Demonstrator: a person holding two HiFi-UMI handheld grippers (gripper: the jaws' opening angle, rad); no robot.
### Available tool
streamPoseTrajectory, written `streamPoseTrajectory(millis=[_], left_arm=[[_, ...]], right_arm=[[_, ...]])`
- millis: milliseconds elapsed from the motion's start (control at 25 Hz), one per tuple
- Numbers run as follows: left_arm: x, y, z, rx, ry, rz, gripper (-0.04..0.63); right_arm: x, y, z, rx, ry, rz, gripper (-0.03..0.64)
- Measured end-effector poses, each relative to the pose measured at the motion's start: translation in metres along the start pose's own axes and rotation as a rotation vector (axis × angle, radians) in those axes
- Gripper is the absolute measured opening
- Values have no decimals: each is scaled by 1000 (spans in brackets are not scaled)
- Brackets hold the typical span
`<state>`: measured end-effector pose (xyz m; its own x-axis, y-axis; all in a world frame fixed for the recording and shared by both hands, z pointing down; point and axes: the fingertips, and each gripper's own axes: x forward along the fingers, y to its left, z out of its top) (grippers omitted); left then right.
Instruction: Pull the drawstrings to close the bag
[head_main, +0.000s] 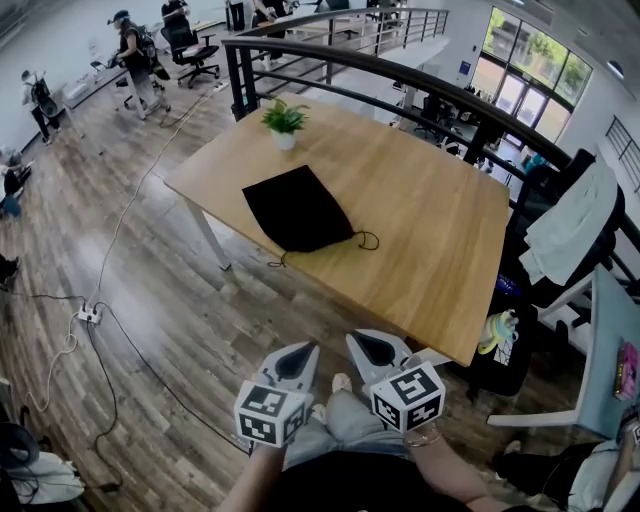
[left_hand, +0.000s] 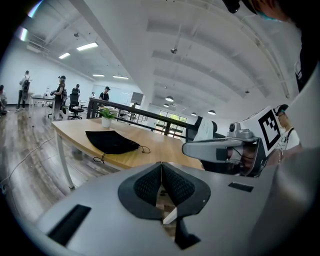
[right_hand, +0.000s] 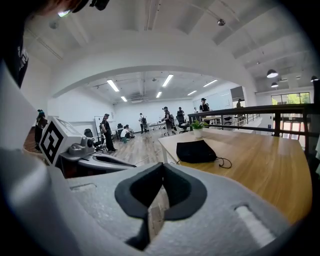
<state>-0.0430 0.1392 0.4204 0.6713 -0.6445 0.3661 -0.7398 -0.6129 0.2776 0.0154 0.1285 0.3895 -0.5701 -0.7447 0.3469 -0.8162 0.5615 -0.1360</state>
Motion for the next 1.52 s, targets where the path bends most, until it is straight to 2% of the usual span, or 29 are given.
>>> streamPoseTrajectory(millis=[320,720,1080,1520], left_arm=[[14,30,0,-51,27,33,17],[63,73,44,-48,1,75,17],[106,121,86,-50,-23,145,17],[156,145,100,-83,0,180,18]], right_arm=[[36,-7,-7,7,60,45,0],[95,-66,36,-7,16,68,0],[156,-98,73,-67,10,169,0],[188,-150,79,-52,49,208,0]])
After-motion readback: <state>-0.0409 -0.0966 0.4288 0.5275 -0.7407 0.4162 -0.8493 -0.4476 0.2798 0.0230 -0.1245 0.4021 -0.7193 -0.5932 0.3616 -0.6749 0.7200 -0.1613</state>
